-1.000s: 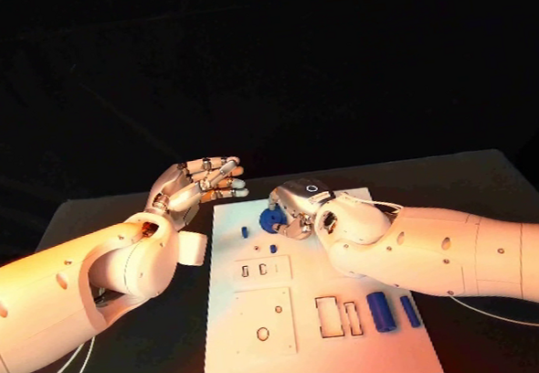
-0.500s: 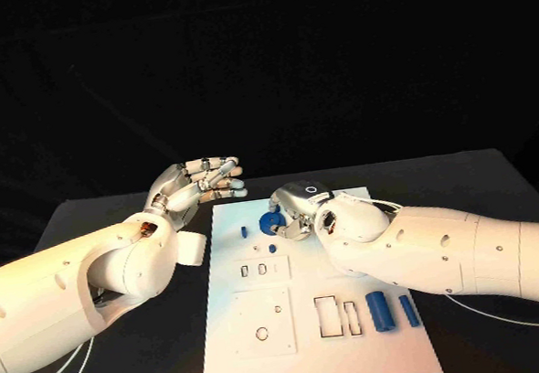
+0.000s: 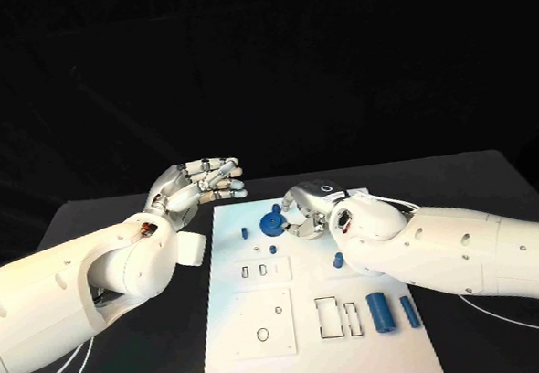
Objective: Assemble the parts on the task board
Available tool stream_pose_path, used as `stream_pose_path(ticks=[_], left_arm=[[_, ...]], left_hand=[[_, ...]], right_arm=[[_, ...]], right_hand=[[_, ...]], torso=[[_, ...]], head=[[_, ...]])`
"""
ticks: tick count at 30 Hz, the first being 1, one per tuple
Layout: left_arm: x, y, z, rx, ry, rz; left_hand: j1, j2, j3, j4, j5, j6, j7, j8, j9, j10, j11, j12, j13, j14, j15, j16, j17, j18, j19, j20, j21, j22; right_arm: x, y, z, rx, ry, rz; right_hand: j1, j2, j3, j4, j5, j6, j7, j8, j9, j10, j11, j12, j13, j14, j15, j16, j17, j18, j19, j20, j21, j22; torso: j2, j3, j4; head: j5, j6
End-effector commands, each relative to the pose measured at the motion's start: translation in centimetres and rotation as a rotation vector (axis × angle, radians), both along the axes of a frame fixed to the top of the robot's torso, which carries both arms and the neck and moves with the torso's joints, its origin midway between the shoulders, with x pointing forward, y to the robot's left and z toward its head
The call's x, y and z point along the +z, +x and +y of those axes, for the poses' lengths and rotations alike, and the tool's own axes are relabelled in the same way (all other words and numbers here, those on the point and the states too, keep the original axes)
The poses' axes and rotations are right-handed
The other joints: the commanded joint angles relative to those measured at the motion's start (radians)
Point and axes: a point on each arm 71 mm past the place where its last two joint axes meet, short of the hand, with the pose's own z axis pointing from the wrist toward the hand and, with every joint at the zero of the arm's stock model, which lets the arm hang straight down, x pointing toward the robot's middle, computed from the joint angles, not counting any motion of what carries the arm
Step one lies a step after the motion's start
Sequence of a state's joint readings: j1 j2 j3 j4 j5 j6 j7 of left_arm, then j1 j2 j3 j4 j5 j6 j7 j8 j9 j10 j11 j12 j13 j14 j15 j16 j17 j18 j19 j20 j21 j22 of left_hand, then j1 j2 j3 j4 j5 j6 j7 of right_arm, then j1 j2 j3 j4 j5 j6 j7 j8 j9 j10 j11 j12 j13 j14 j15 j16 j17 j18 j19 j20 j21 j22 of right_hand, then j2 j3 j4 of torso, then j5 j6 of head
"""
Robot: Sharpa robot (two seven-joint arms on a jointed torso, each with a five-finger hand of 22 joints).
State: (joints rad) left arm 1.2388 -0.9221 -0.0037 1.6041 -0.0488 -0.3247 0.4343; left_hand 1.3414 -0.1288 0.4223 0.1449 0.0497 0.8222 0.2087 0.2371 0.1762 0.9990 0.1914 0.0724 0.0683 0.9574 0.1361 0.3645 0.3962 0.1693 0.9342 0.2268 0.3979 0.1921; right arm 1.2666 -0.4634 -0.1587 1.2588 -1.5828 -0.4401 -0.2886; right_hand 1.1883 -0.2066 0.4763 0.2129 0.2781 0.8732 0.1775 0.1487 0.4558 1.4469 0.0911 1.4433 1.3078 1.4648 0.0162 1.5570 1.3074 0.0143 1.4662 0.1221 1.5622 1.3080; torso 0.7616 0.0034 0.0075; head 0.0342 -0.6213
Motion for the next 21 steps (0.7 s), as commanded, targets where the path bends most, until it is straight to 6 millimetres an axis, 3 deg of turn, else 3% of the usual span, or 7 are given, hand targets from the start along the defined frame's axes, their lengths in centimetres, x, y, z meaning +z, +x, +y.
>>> stream_pose_path(ticks=[1,6,9,12,17,21], left_arm=[[0.1,0.1,0.1,-0.008,-0.007,-0.005],[0.0,0.2,0.2,-0.003,-0.007,-0.005],[0.0,0.3,0.3,-0.002,-0.008,-0.005],[0.0,0.3,0.3,-0.004,-0.010,-0.004],[-0.1,0.3,0.3,-0.009,-0.013,-0.003],[-0.1,0.3,0.3,-0.013,-0.014,-0.001]], left_hand=[[-0.004,0.002,0.006,0.000,0.004,-0.008,0.041,-0.005,0.002,-0.010,0.000,-0.004,0.001,-0.006,0.000,0.006,0.001,0.008,-0.006,0.002,0.006,0.001],[-0.004,0.002,0.006,0.000,0.004,-0.008,0.041,-0.005,0.002,-0.010,0.000,-0.004,0.001,-0.006,0.000,0.006,0.001,0.008,-0.006,0.002,0.006,0.001],[-0.004,0.003,0.007,-0.001,0.004,-0.008,0.041,-0.005,0.002,-0.010,0.000,-0.004,0.001,-0.007,0.000,0.006,0.001,0.008,-0.006,0.002,0.007,0.001],[-0.004,0.003,0.007,-0.001,0.004,-0.008,0.041,-0.005,0.002,-0.010,0.000,-0.004,0.001,-0.007,0.000,0.006,0.001,0.008,-0.006,0.002,0.007,0.001],[-0.004,0.003,0.007,-0.001,0.004,-0.008,0.041,-0.005,0.002,-0.010,0.000,-0.004,0.001,-0.007,0.000,0.006,0.001,0.008,-0.006,0.002,0.007,0.001],[-0.003,0.003,0.008,-0.002,0.004,-0.009,0.040,-0.005,0.002,-0.010,0.000,-0.004,0.001,-0.008,0.000,0.007,0.002,0.008,-0.007,0.002,0.008,0.002]], right_arm=[[1.1,-0.2,-0.8,-0.003,0.079,-0.047],[2.3,-0.8,-3.6,-0.019,0.138,-0.016],[3.2,-1.5,-5.9,0.027,0.178,0.007],[3.6,-2.0,-7.5,0.073,0.202,0.028],[3.9,-2.6,-11.3,0.110,0.245,0.095],[3.7,-2.1,-14.1,0.082,0.256,0.125]], right_hand=[[0.002,-0.013,-0.002,-0.008,-0.013,-0.004,-0.003,-0.005,-0.001,0.003,0.000,0.003,0.135,0.099,0.002,0.002,0.234,-0.011,0.096,0.004,-0.002,0.254],[0.005,-0.015,-0.001,-0.012,-0.016,-0.001,-0.004,-0.005,-0.001,0.006,-0.001,0.006,0.137,0.099,0.002,0.002,0.235,-0.012,0.098,0.004,0.001,0.256],[0.045,-0.014,0.019,-0.047,-0.018,0.013,-0.006,-0.003,0.001,0.012,-0.004,0.011,0.143,0.100,0.000,0.004,0.237,-0.013,0.102,0.002,0.005,0.260],[0.083,-0.012,0.038,-0.085,-0.089,0.018,-0.004,-0.009,0.001,0.013,-0.003,0.012,0.145,0.101,0.001,0.005,0.241,-0.013,0.101,0.002,0.005,0.260],[0.115,-0.034,0.046,-0.124,-0.077,0.017,-0.002,-0.016,-0.001,0.004,-0.001,0.003,0.137,0.099,0.002,0.003,0.235,-0.009,0.089,0.003,-0.009,0.248],[0.119,-0.046,0.042,-0.134,-0.074,0.013,-0.002,-0.021,-0.002,0.000,0.000,-0.001,0.133,0.099,0.003,0.003,0.236,-0.007,0.086,0.004,-0.013,0.245]], torso=[[-0.004,0.0037,-0.0035],[-0.011,0.0071,-0.0099],[-0.016,0.0100,-0.0178],[-0.021,0.0136,-0.0256],[-0.028,0.0169,-0.0348],[-0.031,0.0194,-0.0371]], head=[[0.001,0.002],[0.001,0.006],[0.005,0.003],[0.010,-0.002],[0.009,-0.007],[0.006,-0.014]])
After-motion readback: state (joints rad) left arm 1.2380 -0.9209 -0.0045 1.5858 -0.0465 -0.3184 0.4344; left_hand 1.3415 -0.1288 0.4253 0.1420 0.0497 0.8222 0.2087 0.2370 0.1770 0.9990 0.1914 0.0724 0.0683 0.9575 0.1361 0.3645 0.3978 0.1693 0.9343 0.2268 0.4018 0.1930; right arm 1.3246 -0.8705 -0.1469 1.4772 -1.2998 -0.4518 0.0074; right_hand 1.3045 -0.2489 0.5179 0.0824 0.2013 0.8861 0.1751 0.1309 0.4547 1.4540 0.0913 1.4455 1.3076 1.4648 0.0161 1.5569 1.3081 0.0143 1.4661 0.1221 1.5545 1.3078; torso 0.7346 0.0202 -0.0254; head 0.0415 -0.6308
